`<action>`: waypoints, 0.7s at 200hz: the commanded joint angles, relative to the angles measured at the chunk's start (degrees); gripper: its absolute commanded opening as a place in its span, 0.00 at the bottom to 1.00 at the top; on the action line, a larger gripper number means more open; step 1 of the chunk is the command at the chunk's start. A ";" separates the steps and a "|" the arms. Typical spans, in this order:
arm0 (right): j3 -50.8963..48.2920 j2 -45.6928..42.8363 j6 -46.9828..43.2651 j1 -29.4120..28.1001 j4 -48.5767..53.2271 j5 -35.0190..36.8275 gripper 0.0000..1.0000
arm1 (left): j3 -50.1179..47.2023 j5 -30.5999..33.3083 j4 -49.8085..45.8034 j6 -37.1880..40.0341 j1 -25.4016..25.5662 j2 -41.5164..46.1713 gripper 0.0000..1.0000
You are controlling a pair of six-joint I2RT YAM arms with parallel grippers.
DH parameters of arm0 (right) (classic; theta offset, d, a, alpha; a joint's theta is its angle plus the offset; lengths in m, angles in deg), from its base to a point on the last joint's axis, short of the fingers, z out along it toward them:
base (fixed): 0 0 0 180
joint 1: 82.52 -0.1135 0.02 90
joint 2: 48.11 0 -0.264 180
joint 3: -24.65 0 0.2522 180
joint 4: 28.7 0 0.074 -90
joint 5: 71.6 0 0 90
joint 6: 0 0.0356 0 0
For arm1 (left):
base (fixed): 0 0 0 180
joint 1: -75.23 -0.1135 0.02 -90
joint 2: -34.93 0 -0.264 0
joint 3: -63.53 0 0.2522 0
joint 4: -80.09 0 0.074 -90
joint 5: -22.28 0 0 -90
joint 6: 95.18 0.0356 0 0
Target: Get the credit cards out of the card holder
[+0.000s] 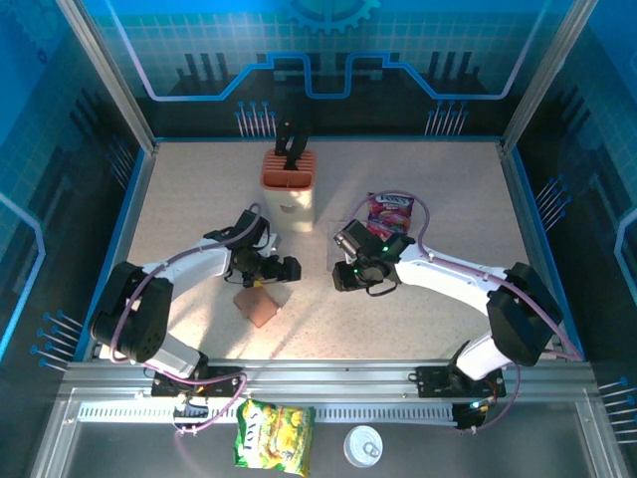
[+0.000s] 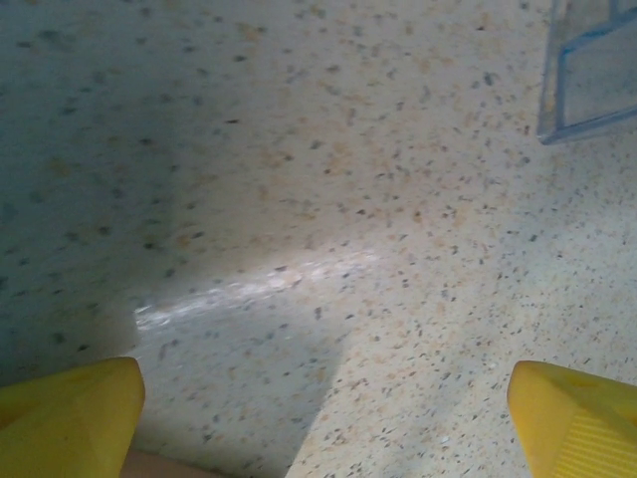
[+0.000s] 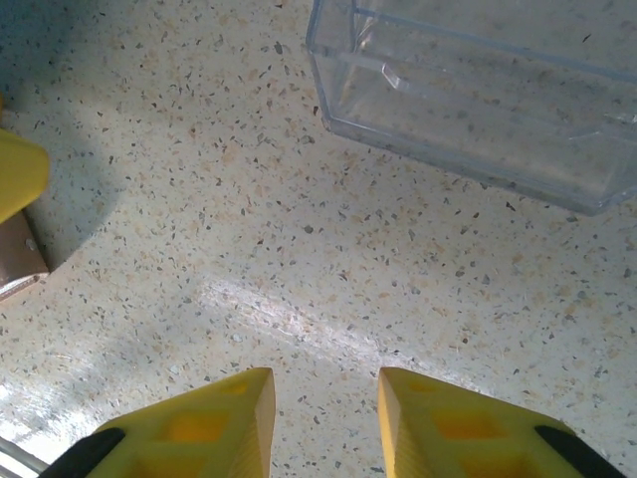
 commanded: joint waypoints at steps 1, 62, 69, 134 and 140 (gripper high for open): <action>0.28 0.20 0.60 -1.18 1.52 0.92 0.33 | -1.48 2.49 -4.47 -0.81 -1.81 3.54 0.98; 2.69 1.54 0.08 -2.38 3.39 1.52 0.35 | -8.69 5.30 -7.32 -5.40 -3.41 13.28 0.99; 3.00 1.63 0.05 -2.48 3.51 1.52 0.35 | -9.61 4.34 -6.45 -6.34 -3.31 14.18 0.99; 6.45 2.56 -1.60 -3.65 5.09 0.62 0.36 | -9.98 10.50 -10.75 -13.51 0.37 20.24 0.99; 6.56 2.60 -1.70 -3.84 5.25 0.79 0.36 | -10.75 10.43 -10.41 -14.57 0.76 21.19 0.99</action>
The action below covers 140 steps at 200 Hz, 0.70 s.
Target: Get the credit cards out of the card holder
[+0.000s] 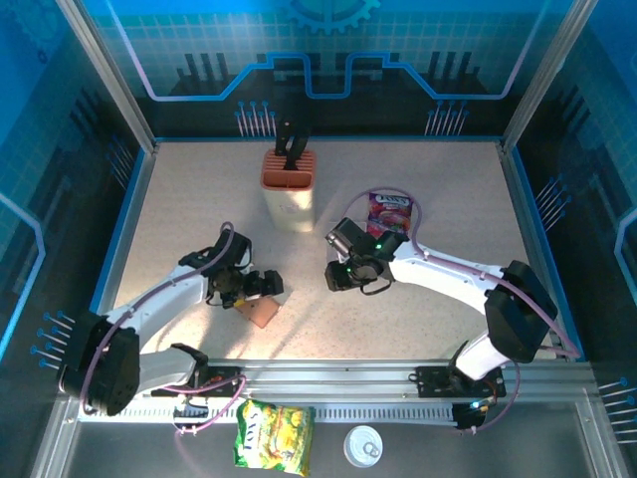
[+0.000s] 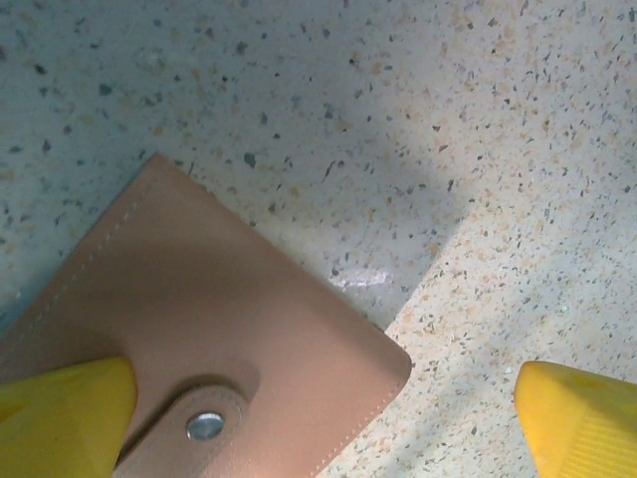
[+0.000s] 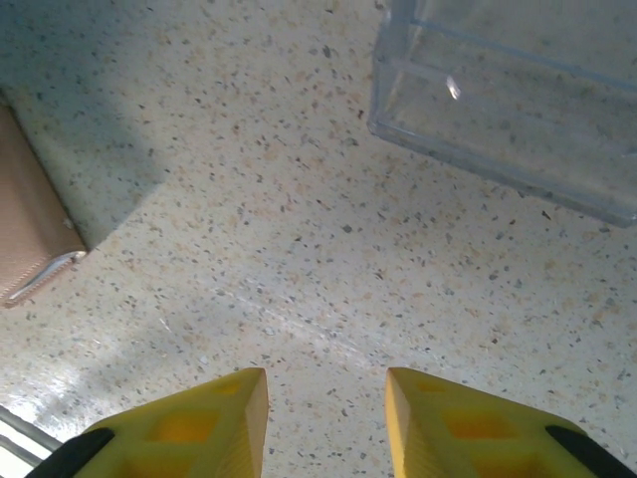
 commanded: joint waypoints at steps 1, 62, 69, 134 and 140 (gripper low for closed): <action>1.92 0.96 -0.97 -1.40 2.28 0.41 0.36 | -1.04 3.77 -3.21 -5.54 1.21 3.96 0.99; 2.19 1.39 -0.96 -2.04 3.21 0.13 0.37 | -6.65 5.87 -2.47 -13.51 7.84 9.69 0.97; 2.34 1.41 -0.96 -2.06 3.28 0.24 0.37 | -6.90 6.21 -2.52 -14.66 9.14 9.81 0.97; 3.75 0.39 -0.79 -2.77 5.33 2.40 0.37 | -8.30 5.75 7.97 -23.62 19.42 6.97 0.97; 3.85 0.28 -0.64 -2.77 5.69 2.75 0.37 | -8.34 5.12 9.93 -24.05 19.68 6.15 0.97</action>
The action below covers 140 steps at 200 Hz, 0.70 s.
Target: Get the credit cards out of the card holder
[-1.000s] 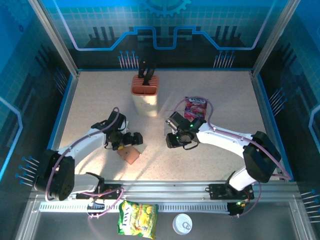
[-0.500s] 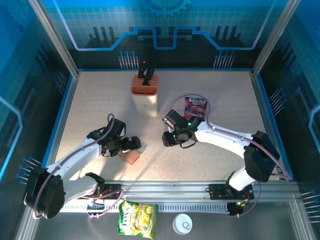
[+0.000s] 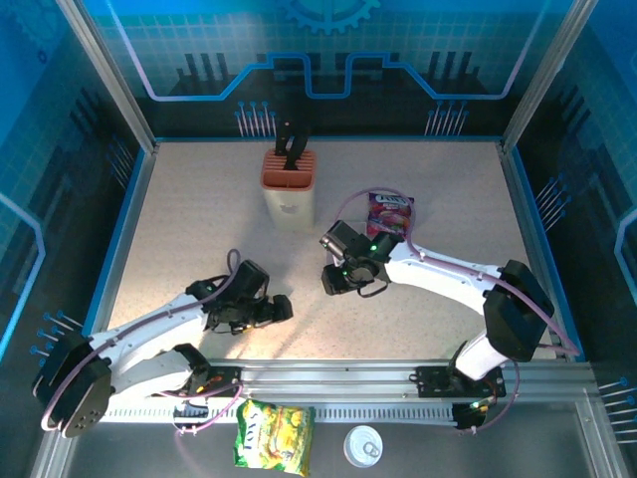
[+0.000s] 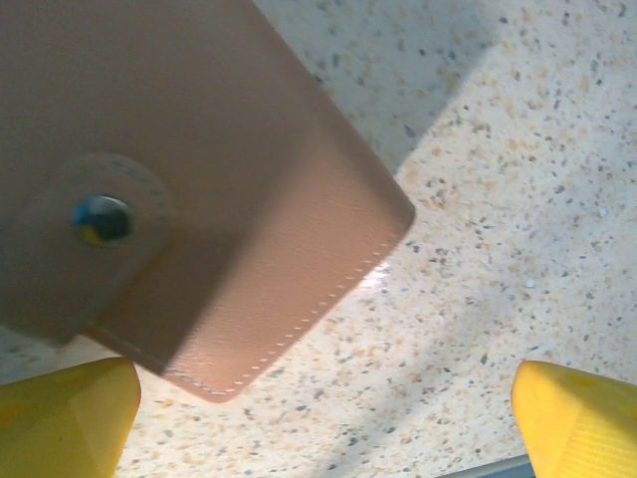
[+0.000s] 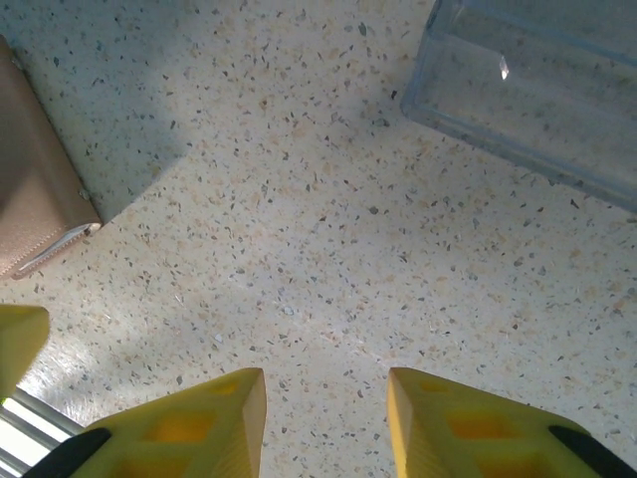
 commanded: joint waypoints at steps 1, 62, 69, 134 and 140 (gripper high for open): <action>2.02 -0.49 -0.19 -0.72 3.06 2.01 0.37 | -0.27 -0.95 7.58 -4.52 1.64 -2.52 0.97; 1.73 -3.39 0.34 -0.41 4.46 1.83 0.38 | 12.25 0.79 10.52 4.05 2.12 -17.54 0.99; 1.72 -3.84 0.55 -0.37 4.70 1.84 0.38 | 14.15 1.35 9.93 5.24 1.86 -19.63 0.99; -0.34 -9.40 1.10 0.90 6.65 3.44 0.39 | 27.24 6.33 3.34 17.54 -1.89 -30.78 0.99; -0.54 -9.62 1.06 0.99 6.74 3.39 0.39 | 27.91 8.01 2.03 19.05 -2.02 -30.90 0.99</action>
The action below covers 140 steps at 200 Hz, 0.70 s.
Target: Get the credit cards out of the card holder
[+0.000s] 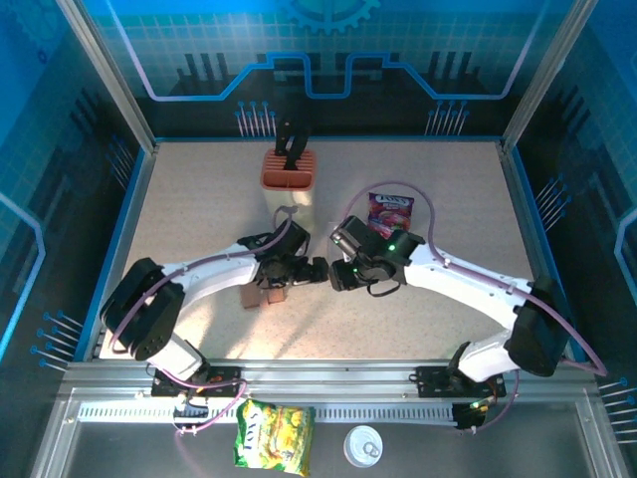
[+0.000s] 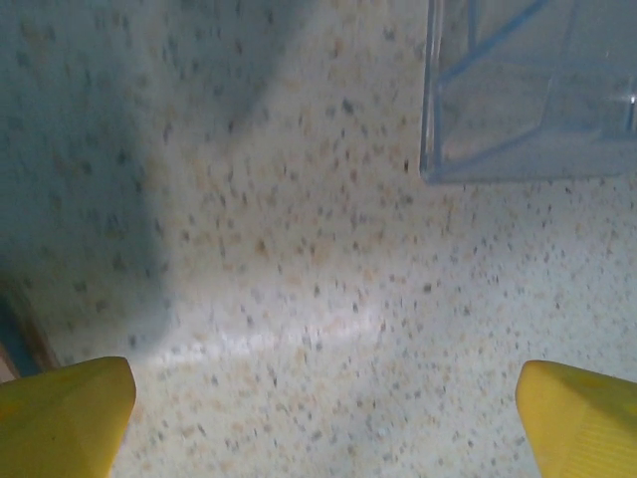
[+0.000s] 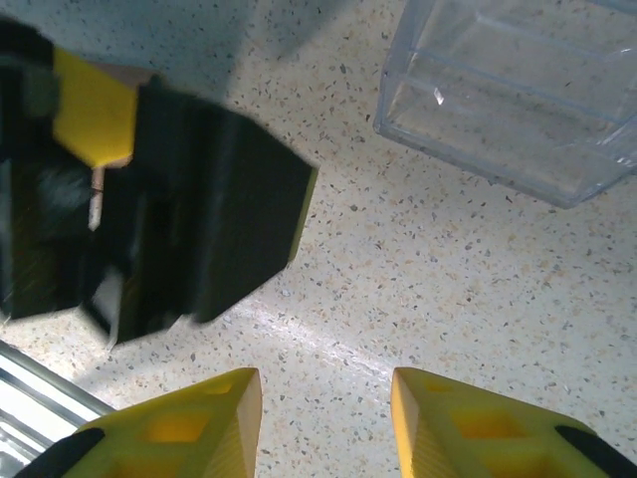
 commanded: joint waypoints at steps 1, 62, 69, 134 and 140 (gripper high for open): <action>-1.19 -1.94 0.77 0.77 2.28 1.23 0.39 | 3.93 5.78 -6.52 8.36 -0.99 -1.10 0.99; -1.42 -2.62 0.81 1.15 3.55 1.40 0.40 | 4.51 8.06 -10.83 17.26 -6.35 -4.91 0.99; -1.75 -2.98 0.94 1.15 3.46 1.53 0.40 | 4.09 5.98 -10.36 17.66 -7.29 -5.22 0.99; -4.80 -5.34 1.84 1.40 3.27 2.04 0.40 | -0.60 2.88 -16.57 18.26 -7.91 -4.06 0.99; -4.65 -5.21 1.71 1.42 3.44 2.17 0.41 | -1.19 2.75 -17.05 18.09 -7.98 -3.59 0.99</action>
